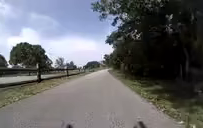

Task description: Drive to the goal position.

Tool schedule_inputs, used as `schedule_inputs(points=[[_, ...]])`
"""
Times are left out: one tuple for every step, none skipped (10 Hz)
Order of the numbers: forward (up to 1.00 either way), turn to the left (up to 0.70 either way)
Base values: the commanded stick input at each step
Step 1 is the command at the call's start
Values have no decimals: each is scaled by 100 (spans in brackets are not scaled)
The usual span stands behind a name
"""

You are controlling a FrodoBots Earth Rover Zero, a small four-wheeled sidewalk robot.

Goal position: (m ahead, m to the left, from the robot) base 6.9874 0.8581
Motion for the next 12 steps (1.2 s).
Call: schedule_inputs(points=[[70,0],[70,0],[70,0],[70,6],[70,14],[70,14],[70,14],[70,14],[70,14],[70,14],[70,14],[70,14]])
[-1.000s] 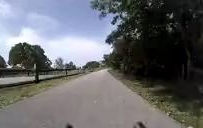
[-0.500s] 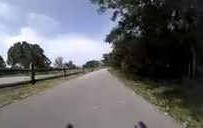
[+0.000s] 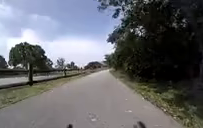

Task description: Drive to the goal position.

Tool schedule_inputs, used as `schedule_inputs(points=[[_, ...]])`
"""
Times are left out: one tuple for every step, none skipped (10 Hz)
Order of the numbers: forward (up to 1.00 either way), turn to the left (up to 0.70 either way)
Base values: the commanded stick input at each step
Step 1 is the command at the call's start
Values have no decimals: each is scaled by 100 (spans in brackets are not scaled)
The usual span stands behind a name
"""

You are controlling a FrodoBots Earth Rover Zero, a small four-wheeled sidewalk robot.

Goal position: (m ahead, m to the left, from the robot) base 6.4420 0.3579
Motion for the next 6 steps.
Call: schedule_inputs(points=[[70,14],[70,9],[70,0],[70,0],[70,0],[70,0]])
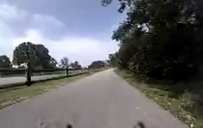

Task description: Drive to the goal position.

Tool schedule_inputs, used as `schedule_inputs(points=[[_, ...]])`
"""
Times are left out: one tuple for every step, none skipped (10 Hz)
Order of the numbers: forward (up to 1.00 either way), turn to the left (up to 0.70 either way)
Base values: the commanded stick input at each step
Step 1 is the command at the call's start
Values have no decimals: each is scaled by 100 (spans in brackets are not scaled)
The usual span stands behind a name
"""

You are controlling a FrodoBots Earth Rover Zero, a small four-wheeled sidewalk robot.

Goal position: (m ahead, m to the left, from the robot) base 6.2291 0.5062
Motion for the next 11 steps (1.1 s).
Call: schedule_inputs(points=[[70,0],[70,0],[70,0],[70,0],[70,0],[70,0],[70,0],[70,0],[70,0],[70,0],[70,0]])
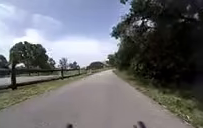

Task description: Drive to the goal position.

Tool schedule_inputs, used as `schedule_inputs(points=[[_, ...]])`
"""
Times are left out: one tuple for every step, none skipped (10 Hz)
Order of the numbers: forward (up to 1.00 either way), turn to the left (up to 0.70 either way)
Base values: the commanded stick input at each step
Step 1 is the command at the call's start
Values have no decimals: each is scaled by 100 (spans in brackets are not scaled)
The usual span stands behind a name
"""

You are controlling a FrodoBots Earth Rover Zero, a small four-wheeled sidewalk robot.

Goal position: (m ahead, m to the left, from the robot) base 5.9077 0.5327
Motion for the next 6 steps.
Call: schedule_inputs(points=[[70,0],[70,0],[70,0],[70,0],[70,0],[70,0]])
